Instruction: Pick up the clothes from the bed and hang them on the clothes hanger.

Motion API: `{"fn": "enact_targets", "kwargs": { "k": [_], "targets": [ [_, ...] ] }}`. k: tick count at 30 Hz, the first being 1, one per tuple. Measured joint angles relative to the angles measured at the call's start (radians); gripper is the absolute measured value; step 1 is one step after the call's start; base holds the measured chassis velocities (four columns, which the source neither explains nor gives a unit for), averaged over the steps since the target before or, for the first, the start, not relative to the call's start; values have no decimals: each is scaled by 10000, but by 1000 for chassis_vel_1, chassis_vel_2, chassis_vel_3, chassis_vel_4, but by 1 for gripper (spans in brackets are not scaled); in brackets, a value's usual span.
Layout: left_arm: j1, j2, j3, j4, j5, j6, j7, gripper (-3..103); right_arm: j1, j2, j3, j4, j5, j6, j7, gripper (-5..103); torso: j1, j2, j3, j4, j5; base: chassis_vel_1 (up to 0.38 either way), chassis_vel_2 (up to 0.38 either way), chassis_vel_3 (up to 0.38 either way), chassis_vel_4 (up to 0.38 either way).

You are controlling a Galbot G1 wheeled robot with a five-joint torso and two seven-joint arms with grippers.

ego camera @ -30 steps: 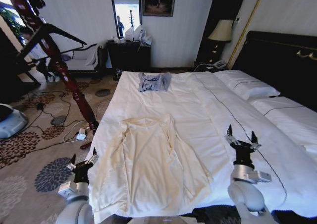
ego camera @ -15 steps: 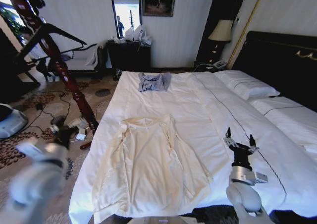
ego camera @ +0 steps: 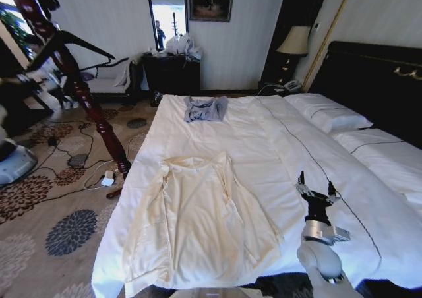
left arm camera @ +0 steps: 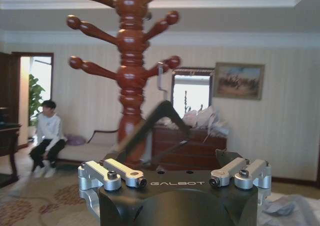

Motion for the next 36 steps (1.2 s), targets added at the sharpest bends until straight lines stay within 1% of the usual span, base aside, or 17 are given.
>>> {"fn": "enact_targets", "kwargs": {
  "k": [3,6,7,11,13,15,17,18,19,20,21,22,23,27,32,34,36],
  "targets": [
    [-351,981,62,1606,-777,451,477,100,297,-240,-357,-295,145,-61,41,100,-1,0,-1,-5,-4,0,0,0,0],
    [-393,1133,63,1899,-952,524,523,100,396,-297,-473,-373,163,-78,49,100,-2,0,-1,-3,-5,0,0,0,0],
    [-442,1617,86,2859,-1411,708,786,100,616,-415,-742,-524,211,-127,86,100,-1,0,-1,5,1,0,0,0,0],
    [-381,1879,210,3703,-1216,656,1592,100,640,-445,-839,-557,216,-135,99,100,-2,1,-2,-6,-2,0,0,0,0],
    [-373,1859,221,3818,-1129,635,1732,100,623,-444,-839,-557,216,-135,103,100,-1,0,-2,-6,-3,0,0,0,0],
    [-327,1766,239,4037,-971,514,2117,100,591,-444,-822,-557,216,-120,116,100,-2,0,-2,-2,0,0,0,0,0],
    [-201,1687,250,4281,-850,256,2764,100,563,-468,-793,-572,213,-99,128,100,-2,0,-1,-4,-3,0,0,0,0],
    [-201,1687,250,4281,-850,256,2764,100,563,-468,-793,-572,213,-99,128,100,-2,0,-1,-4,-3,0,0,0,0],
    [-135,1621,273,4513,-816,-12,3476,100,560,-482,-777,-581,208,-85,144,100,-1,0,-2,-5,-3,0,0,0,0],
    [-114,1597,291,4634,-823,-186,3874,100,560,-482,-774,-583,206,-84,156,100,-2,0,-1,-5,-3,0,0,0,0],
    [-94,1576,311,4765,-825,-400,4247,100,563,-477,-773,-583,204,-83,169,100,-2,0,-1,-5,-3,0,0,0,0],
    [-94,1576,311,4765,-825,-400,4247,100,563,-477,-773,-583,204,-83,169,100,-2,0,-1,-5,-3,0,0,0,0],
    [-78,1542,343,5022,-877,-755,4711,100,567,-464,-782,-581,199,-83,193,100,-2,0,-2,-4,1,0,0,0,0],
    [-98,1317,402,5581,-1526,-1040,4932,100,555,-436,-804,-575,172,-84,201,100,-2,0,-2,-2,-2,0,0,0,0],
    [-104,1108,490,5757,-1504,-1247,5142,100,529,-437,-779,-591,170,-84,218,100,-2,1,-2,-2,-2,0,0,0,0],
    [-63,1030,583,5771,-1038,-1492,5331,100,526,-450,-766,-594,170,-84,235,100,-2,0,-1,-4,-2,0,0,0,0],
    [55,1016,651,5516,-142,-1924,5722,100,531,-448,-755,-594,170,-85,254,100,-2,0,-2,-1,-3,0,0,0,0]
  ]
}}
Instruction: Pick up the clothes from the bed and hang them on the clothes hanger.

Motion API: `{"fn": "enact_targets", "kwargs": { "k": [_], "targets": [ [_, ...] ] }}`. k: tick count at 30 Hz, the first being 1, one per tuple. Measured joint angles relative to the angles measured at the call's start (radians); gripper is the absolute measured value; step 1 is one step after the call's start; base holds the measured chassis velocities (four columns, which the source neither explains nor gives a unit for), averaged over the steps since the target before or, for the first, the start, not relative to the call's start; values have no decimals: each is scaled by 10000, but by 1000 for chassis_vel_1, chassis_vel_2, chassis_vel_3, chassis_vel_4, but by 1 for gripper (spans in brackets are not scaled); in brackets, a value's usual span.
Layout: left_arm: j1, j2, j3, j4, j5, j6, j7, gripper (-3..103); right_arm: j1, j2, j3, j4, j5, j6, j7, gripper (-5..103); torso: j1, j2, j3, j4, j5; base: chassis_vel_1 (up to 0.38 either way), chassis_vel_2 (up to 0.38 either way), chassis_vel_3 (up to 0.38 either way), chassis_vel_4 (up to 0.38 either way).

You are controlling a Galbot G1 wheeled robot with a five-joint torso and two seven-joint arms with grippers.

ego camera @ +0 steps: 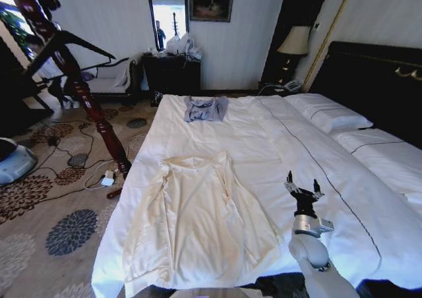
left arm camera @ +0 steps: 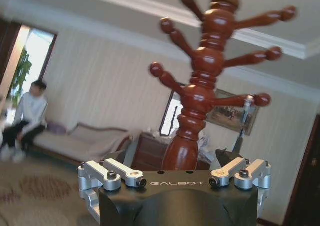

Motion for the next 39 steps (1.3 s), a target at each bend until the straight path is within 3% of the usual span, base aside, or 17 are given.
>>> {"fn": "enact_targets", "kwargs": {
  "k": [7,11,22,26,29,31,32,37,39],
  "targets": [
    [207,447,164,-392,712,-269,237,100,-2,69,-44,-79,-43,-1,6,100,0,0,0,-3,7,0,0,0,0],
    [462,1005,478,-90,1201,-624,866,100,62,138,-150,-140,-55,2,5,100,0,0,0,-2,5,0,0,0,0],
    [904,1820,656,295,1185,-754,1156,100,223,130,-231,-251,-21,17,-2,100,0,0,0,-1,4,0,0,0,0],
    [872,1690,656,-429,1033,-483,549,100,239,160,-237,-260,-7,41,-3,100,0,0,0,-1,6,0,0,0,0],
    [700,1201,647,-1593,879,-201,-195,100,192,166,-220,-260,1,83,-5,100,0,0,0,-4,3,0,0,0,0],
    [552,790,595,-2582,577,-83,-1033,100,146,126,-168,-252,2,121,-7,100,0,0,0,-5,3,0,0,0,0],
    [552,790,595,-2582,577,-83,-1033,100,146,126,-168,-252,2,121,-7,100,0,0,0,-5,3,0,0,0,0],
    [349,455,634,-3295,865,78,-2638,100,79,84,-141,-209,-3,143,-8,100,0,0,0,-3,4,0,0,0,0],
    [312,441,634,-3206,1028,132,-2740,100,70,90,-145,-196,-6,144,-8,100,0,0,0,-3,4,0,0,0,0]
  ]
}}
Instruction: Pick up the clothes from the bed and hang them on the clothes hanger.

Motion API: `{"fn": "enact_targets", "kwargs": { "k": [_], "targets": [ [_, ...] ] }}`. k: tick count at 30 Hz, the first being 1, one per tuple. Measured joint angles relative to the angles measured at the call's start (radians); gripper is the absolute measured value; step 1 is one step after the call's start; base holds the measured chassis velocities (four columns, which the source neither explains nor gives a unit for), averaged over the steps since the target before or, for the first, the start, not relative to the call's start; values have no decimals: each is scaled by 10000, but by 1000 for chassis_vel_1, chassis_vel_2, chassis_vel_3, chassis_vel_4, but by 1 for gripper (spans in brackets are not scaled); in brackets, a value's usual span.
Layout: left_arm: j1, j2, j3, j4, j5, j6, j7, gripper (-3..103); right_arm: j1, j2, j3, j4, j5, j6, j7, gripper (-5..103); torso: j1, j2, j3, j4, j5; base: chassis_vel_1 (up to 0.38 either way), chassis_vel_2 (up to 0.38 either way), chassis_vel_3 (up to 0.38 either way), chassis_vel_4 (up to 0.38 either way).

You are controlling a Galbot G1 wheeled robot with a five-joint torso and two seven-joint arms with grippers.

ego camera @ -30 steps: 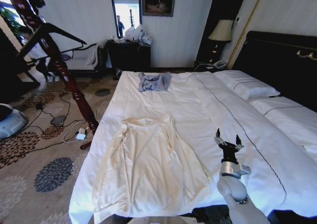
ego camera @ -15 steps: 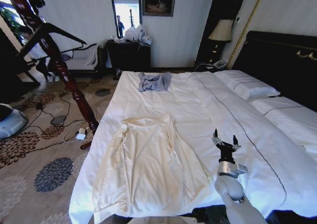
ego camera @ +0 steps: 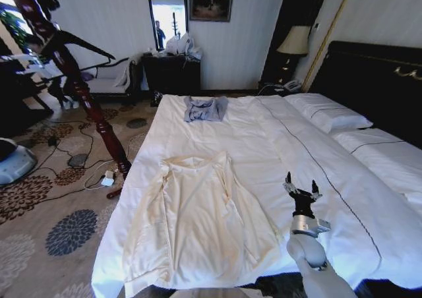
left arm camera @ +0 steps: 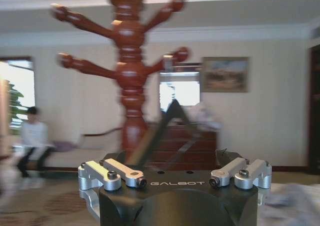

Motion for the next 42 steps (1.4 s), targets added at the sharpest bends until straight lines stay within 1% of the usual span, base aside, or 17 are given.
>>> {"fn": "enact_targets", "kwargs": {
  "k": [5,9,12,16,17,18,19,33,34,35,36,37,38,39,40,41,42],
  "targets": [
    [-131,59,-171,972,338,197,-129,100,-27,1,-7,3,-6,8,0,100,0,0,0,3,-1,0,0,0,0],
    [-93,279,-169,1726,-57,-16,270,100,18,-10,-86,-51,-32,10,0,100,0,0,0,4,-1,0,0,0,0],
    [-25,435,-18,2371,-237,-322,871,100,141,95,-249,-98,-112,-1,14,100,0,0,0,1,-2,0,0,0,0],
    [-10,491,94,2583,-298,-415,1256,100,164,151,-310,-127,-152,-16,22,100,0,0,0,3,-2,0,0,0,0],
    [0,523,232,2718,-319,-528,1687,100,169,194,-346,-172,-197,-19,28,100,0,1,0,3,-3,0,0,0,0],
    [-21,419,478,2716,-373,-811,2874,100,180,290,-351,-241,-251,-19,45,100,0,0,-1,1,-1,0,0,0,0],
    [-45,353,556,2683,-368,-873,3075,100,180,298,-344,-249,-255,-19,53,100,0,0,0,-1,-1,0,0,0,0],
    [-516,-328,1171,2945,-19,-936,3383,100,197,238,-185,-336,-241,-55,99,100,0,0,0,1,-1,0,0,0,0],
    [-636,-406,1331,2922,-1,-937,3383,100,213,246,-200,-341,-241,-58,107,100,0,0,0,2,0,0,0,0,0],
    [-1134,-704,2065,2951,72,-899,3386,100,233,266,-222,-350,-242,-64,113,100,-1,2,-3,9,20,0,0,0,0],
    [-1134,-704,2065,2951,72,-899,3386,100,233,266,-222,-350,-242,-64,113,100,-1,2,-3,9,20,0,0,0,0],
    [-1717,-1132,3057,3095,179,-822,3340,100,242,269,-233,-370,-242,-67,121,100,-3,4,-4,11,26,0,0,0,0],
    [-2374,-1587,4007,3256,205,-723,3195,100,246,277,-235,-382,-243,-69,124,100,-5,3,-1,15,-11,0,0,0,0],
    [-3214,-1980,4768,3415,192,-682,2980,100,242,276,-220,-383,-245,-69,133,100,0,0,5,3,-56,0,0,0,0],
    [-4302,-2357,5542,3524,150,-620,2700,100,232,284,-211,-381,-245,-68,138,100,7,-1,4,-8,-40,0,0,0,0],
    [-5040,-2581,6024,3557,117,-509,2504,100,208,288,-198,-377,-237,-69,140,100,7,-1,3,-13,14,-1,29,-13,-54],
    [-5040,-2581,6024,3557,117,-509,2504,100,208,288,-198,-377,-237,-69,140,100,7,-1,3,-13,14,-1,29,-13,-54]
  ]
}}
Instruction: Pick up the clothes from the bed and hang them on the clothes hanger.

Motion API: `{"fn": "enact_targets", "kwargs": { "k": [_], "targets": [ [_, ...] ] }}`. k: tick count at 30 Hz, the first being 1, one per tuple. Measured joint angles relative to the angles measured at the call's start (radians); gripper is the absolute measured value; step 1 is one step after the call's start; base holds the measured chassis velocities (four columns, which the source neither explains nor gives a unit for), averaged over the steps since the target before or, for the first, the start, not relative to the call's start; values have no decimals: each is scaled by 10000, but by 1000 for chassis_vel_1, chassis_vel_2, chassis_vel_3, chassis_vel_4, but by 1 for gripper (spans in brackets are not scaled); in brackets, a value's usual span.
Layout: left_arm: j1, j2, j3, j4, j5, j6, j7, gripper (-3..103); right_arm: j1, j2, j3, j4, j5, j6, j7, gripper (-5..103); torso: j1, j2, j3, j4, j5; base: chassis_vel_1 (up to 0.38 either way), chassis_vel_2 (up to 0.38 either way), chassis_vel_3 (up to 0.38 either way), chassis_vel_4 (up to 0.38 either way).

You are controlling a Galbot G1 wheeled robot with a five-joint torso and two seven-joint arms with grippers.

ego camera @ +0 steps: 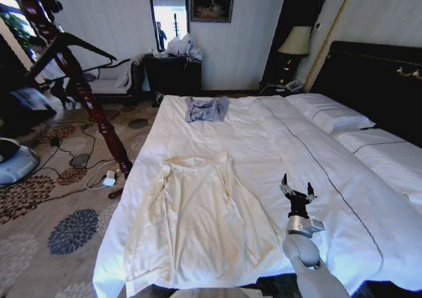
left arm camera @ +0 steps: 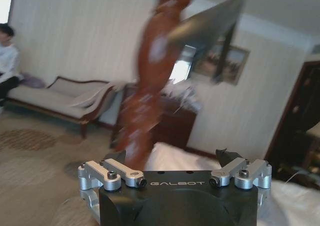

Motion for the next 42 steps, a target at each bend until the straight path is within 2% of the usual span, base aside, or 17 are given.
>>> {"fn": "enact_targets", "kwargs": {
  "k": [2,3,6,9,11,12,14,15,18,23,25,27,31,35,36,39,42],
  "targets": [
    [-737,-159,419,-53,-60,189,-117,100,-45,-6,63,12,26,-1,2,100,1,0,0,0,11,0,14,-14,-27],
    [-1179,-190,616,-232,-122,359,-164,100,-105,-50,174,47,69,0,8,100,-2,0,0,-1,-16,-15,-51,3,22],
    [-1216,-55,511,-589,-169,488,-160,100,-155,-120,245,53,150,8,8,100,-8,0,-5,9,3,-8,-17,-4,-2],
    [-548,180,-230,-1166,-142,639,-238,100,-116,-198,319,-41,202,46,4,100,-9,2,-5,25,-27,0,0,0,0],
    [-292,246,-464,-1352,-138,700,-315,100,-104,-201,315,-57,205,47,4,100,-9,2,-5,25,-21,0,0,0,0],
    [150,372,-835,-1668,-123,894,-518,100,-90,-202,292,-62,207,48,4,100,-9,2,-5,23,-10,0,0,0,0],
    [786,596,-1256,-2291,-89,1273,-983,100,-86,-202,239,-56,207,48,3,100,-8,1,-3,14,-15,0,0,0,0],
    [786,596,-1256,-2291,-89,1273,-983,100,-86,-202,239,-56,207,48,3,100,-8,1,-3,14,-15,0,0,0,0],
    [1452,1020,-1713,-3660,41,1633,-1903,100,-70,-184,215,-39,204,57,-3,100,-9,2,-4,17,-15,0,0,0,0],
    [1246,1350,-1980,-4657,-498,1589,-2395,100,-119,-154,209,4,175,98,-18,100,-8,1,-4,10,-13,0,0,0,0],
    [1135,1443,-2015,-4809,-597,1587,-2413,100,-140,-139,209,18,166,109,-23,100,-8,1,-3,11,-13,0,0,0,0],
    [926,1665,-2133,-4915,-665,1586,-2395,100,-181,-115,221,53,158,123,-27,100,-8,2,-4,12,-12,0,0,0,0],
    [649,2075,-2336,-4377,-691,1563,-1941,100,-229,-138,255,108,150,133,-28,100,-8,2,-4,14,-12,0,0,0,0],
    [653,2745,-2307,-2852,-520,1198,-644,100,-236,-117,267,163,127,134,-28,100,-6,2,-3,18,-15,0,0,0,0],
    [653,2745,-2307,-2852,-520,1198,-644,100,-236,-117,267,163,127,134,-28,100,-6,2,-3,18,-15,0,0,0,0],
    [680,2802,-2115,-1989,-407,953,-115,100,-216,-8,193,163,29,124,-11,100,-7,3,-4,18,-18,0,0,0,0],
    [646,2637,-2051,-1801,-546,839,-61,100,-192,49,147,165,-18,106,8,100,-6,2,-3,15,-19,0,0,0,0]
  ]
}}
